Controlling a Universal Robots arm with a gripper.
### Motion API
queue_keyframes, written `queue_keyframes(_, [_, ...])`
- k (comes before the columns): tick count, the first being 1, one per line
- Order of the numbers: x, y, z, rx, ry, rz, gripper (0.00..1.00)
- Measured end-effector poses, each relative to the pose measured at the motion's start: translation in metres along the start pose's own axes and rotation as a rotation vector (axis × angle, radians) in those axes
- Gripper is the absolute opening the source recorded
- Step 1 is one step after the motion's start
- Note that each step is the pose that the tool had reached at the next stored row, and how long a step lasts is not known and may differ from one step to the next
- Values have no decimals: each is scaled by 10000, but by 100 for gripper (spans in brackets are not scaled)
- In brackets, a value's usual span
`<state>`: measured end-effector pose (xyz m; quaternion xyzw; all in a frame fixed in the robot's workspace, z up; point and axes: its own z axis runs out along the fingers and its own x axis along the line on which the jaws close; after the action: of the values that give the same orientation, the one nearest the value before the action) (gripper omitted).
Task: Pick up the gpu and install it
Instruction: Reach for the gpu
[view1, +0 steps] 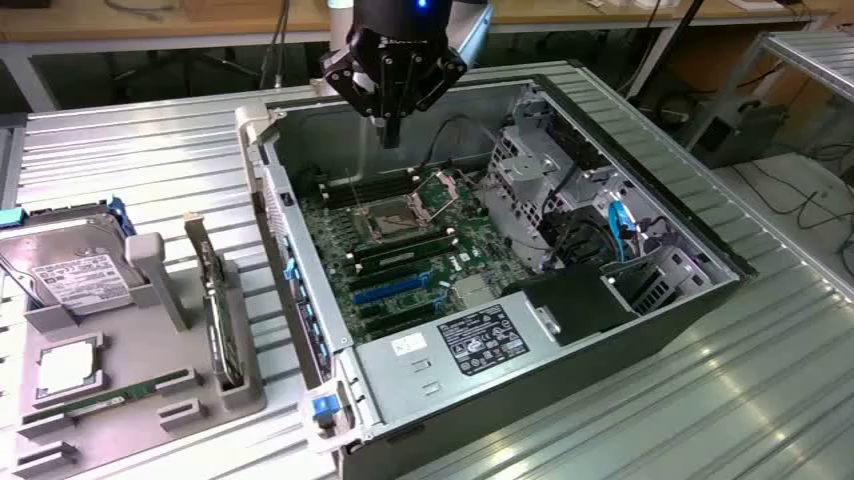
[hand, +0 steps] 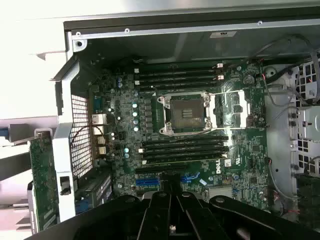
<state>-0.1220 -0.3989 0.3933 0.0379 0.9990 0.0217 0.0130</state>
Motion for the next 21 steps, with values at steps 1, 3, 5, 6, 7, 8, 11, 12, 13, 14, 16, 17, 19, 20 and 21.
queue_keyframes(1, [0,0,0,0,-1,0,11])
queue_keyframes(3, [0,0,0,0,0,0,11])
queue_keyframes(5, [0,0,0,-1,0,0,11])
queue_keyframes(6, [0,0,0,0,0,0,11])
queue_keyframes(7, [0,0,0,-1,0,0,11])
queue_keyframes(8, [0,0,0,0,0,0,11])
queue_keyframes(11, [23,-13,-2,1,1,2,11])
queue_keyframes(12, [60,-36,-3,0,0,0,11])
queue_keyframes(13, [98,-56,-5,0,0,-1,11])
queue_keyframes(14, [135,-73,-7,1,0,-1,11])
queue_keyframes(16, [216,-111,-10,-1,-1,1,11])
queue_keyframes(17, [257,-130,-12,0,0,0,11])
queue_keyframes(19, [396,-182,-17,0,-1,1,11])
queue_keyframes(20, [439,-196,-19,1,-1,1,11])
queue_keyframes(21, [480,-210,-21,4,-1,0,11])
